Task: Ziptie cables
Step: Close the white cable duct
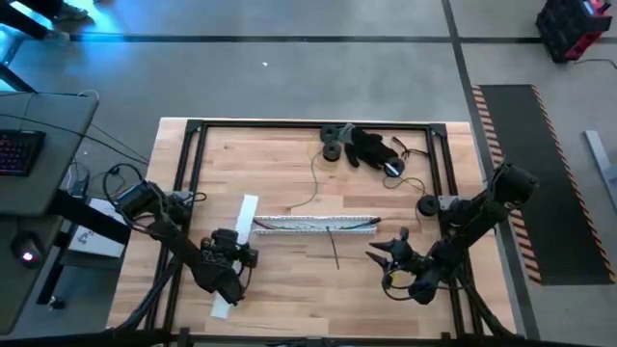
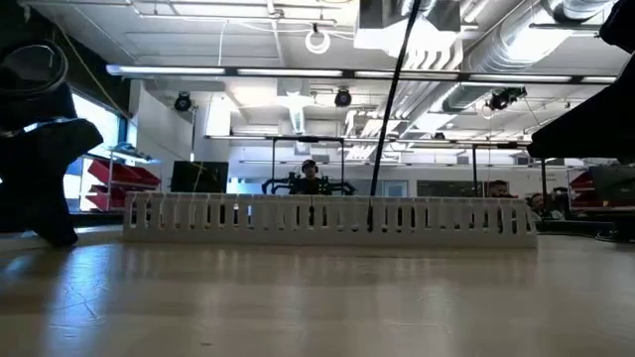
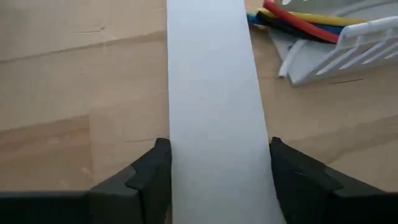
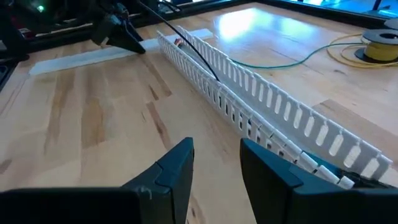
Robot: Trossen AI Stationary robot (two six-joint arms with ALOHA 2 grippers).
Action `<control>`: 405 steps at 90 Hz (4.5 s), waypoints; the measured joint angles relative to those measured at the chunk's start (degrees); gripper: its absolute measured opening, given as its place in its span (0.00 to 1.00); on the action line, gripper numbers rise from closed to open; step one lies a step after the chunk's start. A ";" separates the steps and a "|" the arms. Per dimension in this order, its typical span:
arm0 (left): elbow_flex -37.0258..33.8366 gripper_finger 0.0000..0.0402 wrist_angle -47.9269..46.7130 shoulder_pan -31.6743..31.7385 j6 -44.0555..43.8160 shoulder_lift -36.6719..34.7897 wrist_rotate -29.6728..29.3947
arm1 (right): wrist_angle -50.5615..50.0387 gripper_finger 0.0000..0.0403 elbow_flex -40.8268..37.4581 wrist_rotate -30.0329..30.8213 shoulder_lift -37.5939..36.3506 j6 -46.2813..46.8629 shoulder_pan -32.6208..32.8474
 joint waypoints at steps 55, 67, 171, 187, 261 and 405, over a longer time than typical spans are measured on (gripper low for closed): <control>2.10 0.19 -18.11 2.11 3.07 -16.27 -9.82 | 0.39 0.29 0.00 -0.73 0.00 -0.05 -0.02; 2.10 0.15 -17.93 2.08 3.71 -16.58 -10.87 | 0.41 0.29 0.00 -0.70 0.00 -0.05 -0.02; -3.52 0.74 5.12 1.87 4.46 -2.64 -5.71 | 0.72 0.29 0.00 -0.51 0.00 -0.07 -0.02; -3.56 0.61 4.57 1.88 3.35 -2.59 -4.99 | 0.74 0.29 0.00 -0.14 0.00 -0.07 -0.02; -3.76 0.52 -1.75 1.65 4.36 -8.20 -2.57 | 0.85 0.29 0.00 -0.86 0.00 -0.07 -0.02; 7.87 0.53 47.49 42.65 138.30 -7.91 21.81 | -0.54 0.29 0.04 11.14 -6.14 -12.07 2.03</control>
